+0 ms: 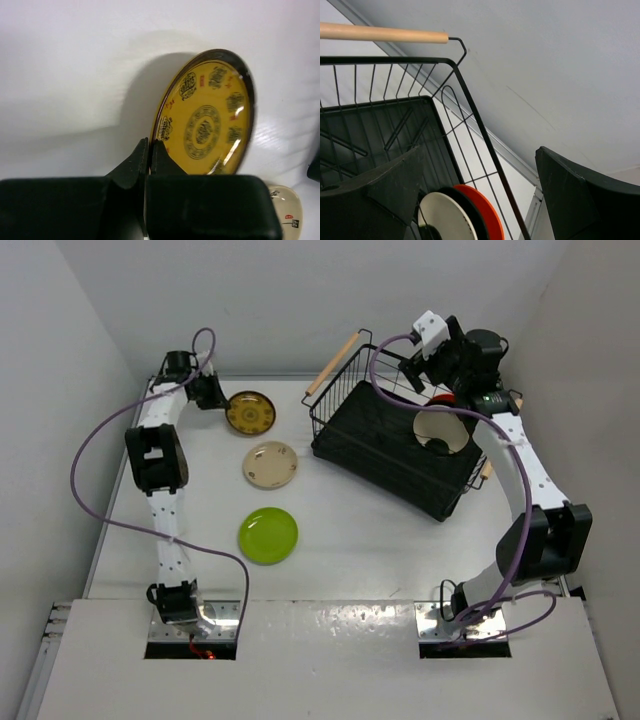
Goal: Load the plates into the dish rack
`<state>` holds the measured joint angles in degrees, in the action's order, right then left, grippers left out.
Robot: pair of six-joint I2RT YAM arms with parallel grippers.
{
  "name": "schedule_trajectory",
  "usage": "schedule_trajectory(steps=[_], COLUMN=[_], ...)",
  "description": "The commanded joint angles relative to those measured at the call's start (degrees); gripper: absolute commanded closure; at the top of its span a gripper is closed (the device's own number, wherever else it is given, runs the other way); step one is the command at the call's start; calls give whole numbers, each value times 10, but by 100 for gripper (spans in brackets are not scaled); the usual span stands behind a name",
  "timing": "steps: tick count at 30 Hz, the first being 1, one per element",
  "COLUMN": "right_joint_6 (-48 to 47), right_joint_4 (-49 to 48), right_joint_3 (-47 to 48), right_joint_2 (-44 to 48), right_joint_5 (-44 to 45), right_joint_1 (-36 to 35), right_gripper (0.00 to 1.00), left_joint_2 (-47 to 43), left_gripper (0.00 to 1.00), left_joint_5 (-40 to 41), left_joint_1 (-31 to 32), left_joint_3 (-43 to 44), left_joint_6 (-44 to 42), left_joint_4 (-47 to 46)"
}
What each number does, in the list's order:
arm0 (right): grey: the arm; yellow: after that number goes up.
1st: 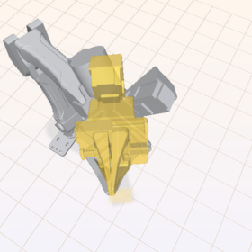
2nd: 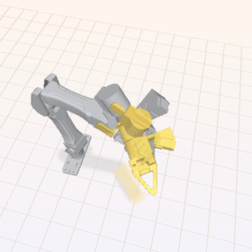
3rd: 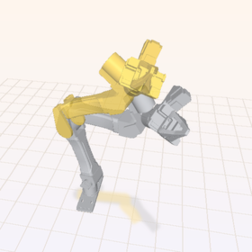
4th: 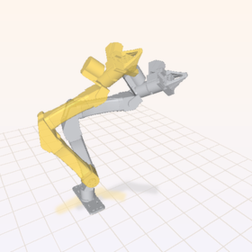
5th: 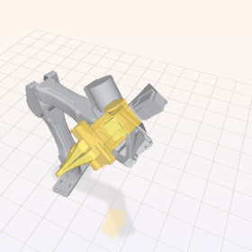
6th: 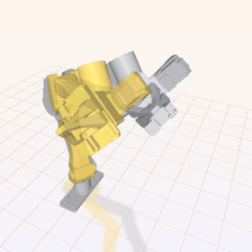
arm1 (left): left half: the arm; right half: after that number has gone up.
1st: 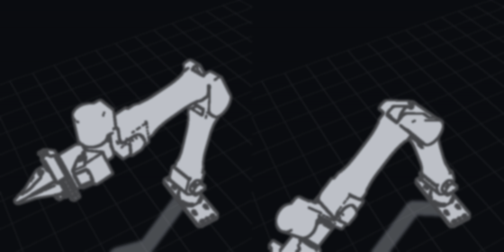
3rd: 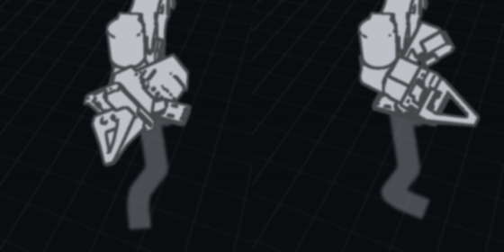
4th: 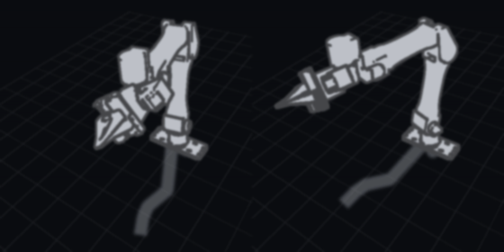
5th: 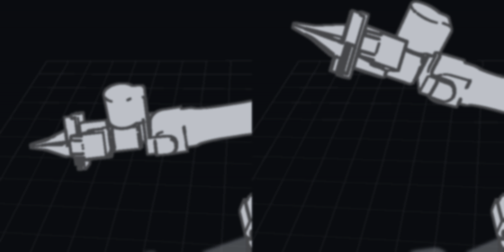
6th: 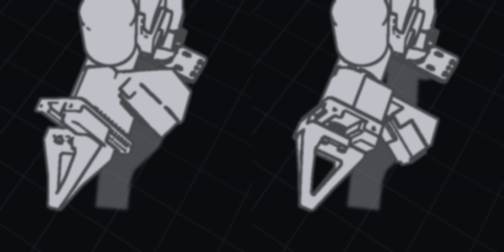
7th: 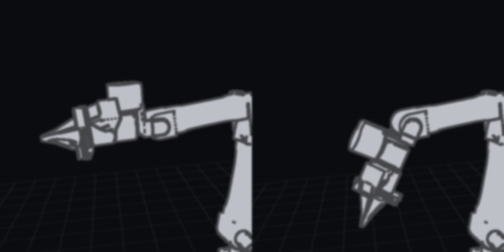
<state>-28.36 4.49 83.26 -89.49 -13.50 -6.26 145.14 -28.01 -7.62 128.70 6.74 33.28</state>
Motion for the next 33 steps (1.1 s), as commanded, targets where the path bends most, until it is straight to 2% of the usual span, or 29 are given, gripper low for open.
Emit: schedule_trajectory(steps=[1, 3, 4, 6, 7, 8, 11, 12, 14, 16, 19, 21, 22, 23, 27, 29, 30, 33], right_joint_6=[28, 63, 68, 80, 83, 105, 134, 163, 187, 196, 236, 265, 278, 328, 362, 369, 382, 386], right_joint_4=[-38, -26, -14, 81, 129, 158, 145, 89, 13, -18, -77, -113, -160, -170, -181, -207, -240, -258], right_joint_3=[1, 15, 56, 102, 176, 198, 228, 215, 184, 174, 165, 147, 136, 132, 93, 67, 34, 2], right_joint_2=[22, 11, 5, -41, -70, -83, -124, -127, -130, -132, -143, -147, -144, -145, -132, -112, -101, -82], right_joint_5=[-31, -57, -125, -199, -234, -256, -302, -302, -304, -307, -316, -324, -326, -344, -359, -363, -370, -370], right_joint_1=[-6, -7, -4, -10, -14, -21, -42, -51, -70, -81, -105, -112, -114, -114, -112, -112, -111, -111], right_gripper=[9, 9, 8, 8, 8, 8, 20, 34, 50, 48, 31, 25, 25, 25, 25, 32, 33, 37], left_joint_2=[-92, -123, -162, -207, -229, -269, -321, -352, -391, -407, -419, -425, -425, -432, -439, -439, -439, -445], left_gripper=[100, 100, 100, 100, 100, 100, 100, 100, 100, 100, 100, 100, 100, 100, 100, 100, 100, 100], left_joint_5=[4, -33, -42, -49, -49, -49, -59, -78, -110, -130, -145, -145, -131, -125, -112, -104, -104, -91], left_joint_1=[-32, -32, -32, -27, -19, -19, -13, -6, 16, 33, 79, 102, 114, 136, 175, 189, 200, 219], left_joint_3=[54, 66, 71, 65, 56, 51, 37, 37, 37, 42, 42, 42, 30, 22, 15, 10, 5, -9], left_joint_6=[-9, -19, -32, -86, -111, -155, -213, -239, -310, -332, -350, -368, -368, -368, -382, -388, -401, -415], left_joint_4=[-38, -54, -67, -73, -80, -80, -72, -61, -20, 5, 76, 100, 106, 106, 116, 123, 135, 147])
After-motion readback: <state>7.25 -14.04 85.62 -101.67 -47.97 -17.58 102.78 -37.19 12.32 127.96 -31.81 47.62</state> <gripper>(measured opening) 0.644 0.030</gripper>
